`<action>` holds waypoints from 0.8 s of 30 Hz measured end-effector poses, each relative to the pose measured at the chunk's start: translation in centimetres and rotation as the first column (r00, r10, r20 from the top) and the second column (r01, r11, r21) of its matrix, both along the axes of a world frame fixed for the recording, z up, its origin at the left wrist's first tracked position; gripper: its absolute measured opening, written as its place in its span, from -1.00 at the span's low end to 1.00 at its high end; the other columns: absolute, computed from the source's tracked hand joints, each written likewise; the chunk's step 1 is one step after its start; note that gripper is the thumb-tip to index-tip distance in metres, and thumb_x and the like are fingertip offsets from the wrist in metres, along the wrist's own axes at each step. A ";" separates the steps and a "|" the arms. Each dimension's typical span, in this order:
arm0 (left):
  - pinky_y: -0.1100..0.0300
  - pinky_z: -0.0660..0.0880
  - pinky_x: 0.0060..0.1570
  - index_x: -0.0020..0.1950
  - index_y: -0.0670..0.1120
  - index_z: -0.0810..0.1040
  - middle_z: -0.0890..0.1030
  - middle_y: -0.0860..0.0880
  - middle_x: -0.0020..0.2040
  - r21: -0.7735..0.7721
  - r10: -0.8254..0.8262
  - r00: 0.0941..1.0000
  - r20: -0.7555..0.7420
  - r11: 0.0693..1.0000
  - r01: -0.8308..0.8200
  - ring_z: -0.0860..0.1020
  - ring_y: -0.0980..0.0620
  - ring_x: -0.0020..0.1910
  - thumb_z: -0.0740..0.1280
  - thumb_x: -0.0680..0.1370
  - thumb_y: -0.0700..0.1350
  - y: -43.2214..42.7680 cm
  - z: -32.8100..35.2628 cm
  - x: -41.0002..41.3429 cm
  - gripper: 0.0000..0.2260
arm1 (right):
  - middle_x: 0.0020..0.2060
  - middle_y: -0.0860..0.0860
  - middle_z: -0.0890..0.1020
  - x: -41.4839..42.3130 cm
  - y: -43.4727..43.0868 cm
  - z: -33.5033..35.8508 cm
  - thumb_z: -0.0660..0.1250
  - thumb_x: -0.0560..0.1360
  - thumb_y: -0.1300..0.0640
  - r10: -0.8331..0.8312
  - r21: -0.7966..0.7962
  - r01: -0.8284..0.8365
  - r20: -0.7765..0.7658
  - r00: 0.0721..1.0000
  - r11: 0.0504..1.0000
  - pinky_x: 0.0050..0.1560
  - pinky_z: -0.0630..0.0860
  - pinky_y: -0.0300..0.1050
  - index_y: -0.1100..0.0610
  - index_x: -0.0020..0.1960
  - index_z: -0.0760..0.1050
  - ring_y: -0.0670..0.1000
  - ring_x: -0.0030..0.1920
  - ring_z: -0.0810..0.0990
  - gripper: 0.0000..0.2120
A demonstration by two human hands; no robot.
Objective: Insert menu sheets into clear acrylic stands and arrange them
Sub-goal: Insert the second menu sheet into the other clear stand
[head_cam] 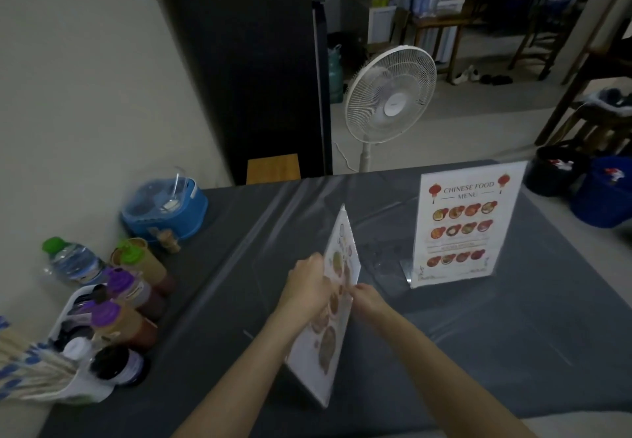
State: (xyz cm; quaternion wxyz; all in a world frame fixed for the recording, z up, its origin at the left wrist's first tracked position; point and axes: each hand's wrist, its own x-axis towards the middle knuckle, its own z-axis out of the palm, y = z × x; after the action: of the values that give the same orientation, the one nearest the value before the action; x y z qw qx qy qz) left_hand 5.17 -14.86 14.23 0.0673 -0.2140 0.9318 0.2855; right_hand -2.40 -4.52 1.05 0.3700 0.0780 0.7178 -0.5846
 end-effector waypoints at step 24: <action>0.11 0.63 -0.20 0.00 -0.16 0.55 0.65 -0.01 -0.10 0.484 0.316 0.900 -0.299 0.864 -0.142 0.67 0.05 -0.11 0.28 0.58 -0.23 -6.3 -3.8 0.9 -0.93 | 0.01 0.04 0.58 -4.7 5.1 7.3 0.28 0.53 0.25 -0.143 0.059 0.205 -0.530 0.836 0.977 -0.03 0.59 -0.05 0.17 0.16 0.44 0.07 0.03 0.59 -0.80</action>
State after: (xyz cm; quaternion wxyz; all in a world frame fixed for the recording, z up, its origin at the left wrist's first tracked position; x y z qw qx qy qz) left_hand 6.03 -21.21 10.41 -0.0962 -0.2462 0.8029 0.5343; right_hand -7.06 0.60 8.32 0.1013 0.0021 0.8130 -0.5733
